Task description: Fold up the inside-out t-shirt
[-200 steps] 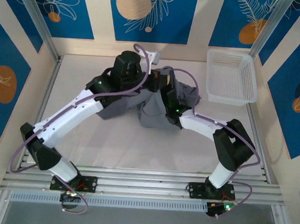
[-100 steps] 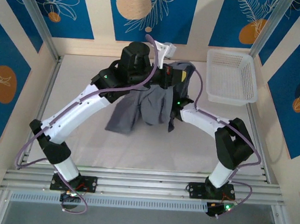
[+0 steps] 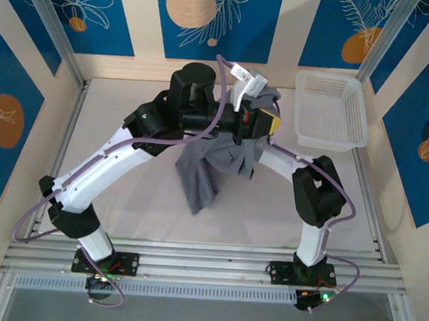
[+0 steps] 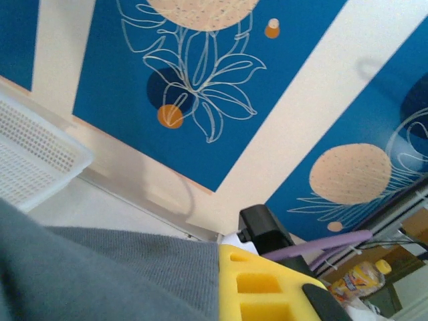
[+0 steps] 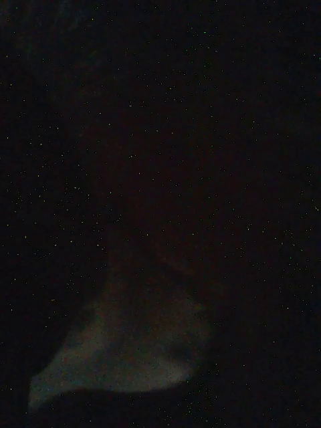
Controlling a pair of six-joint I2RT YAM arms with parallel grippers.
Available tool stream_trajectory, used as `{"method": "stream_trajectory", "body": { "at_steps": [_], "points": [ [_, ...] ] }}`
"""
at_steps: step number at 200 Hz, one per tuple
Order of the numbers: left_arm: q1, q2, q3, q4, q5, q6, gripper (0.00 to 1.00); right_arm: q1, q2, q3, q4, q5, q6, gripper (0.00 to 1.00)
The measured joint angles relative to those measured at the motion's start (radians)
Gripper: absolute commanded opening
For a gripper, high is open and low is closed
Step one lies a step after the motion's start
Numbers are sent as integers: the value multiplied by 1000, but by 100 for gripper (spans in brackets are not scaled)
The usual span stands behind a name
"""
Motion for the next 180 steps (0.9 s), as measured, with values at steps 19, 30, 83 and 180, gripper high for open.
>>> {"method": "stream_trajectory", "body": {
  "at_steps": [19,30,83,180],
  "points": [
    [-24,6,48,-8,9,7,0,0,3,53,1,31,2,0],
    [-37,7,71,-11,11,11,0,3,26,68,-3,49,-3,0],
    [-62,30,96,-127,-19,61,0,41,214,117,-177,178,-54,65],
    [-110,24,59,-229,-205,243,0,137,328,287,-579,316,-118,65]
  ]
}}
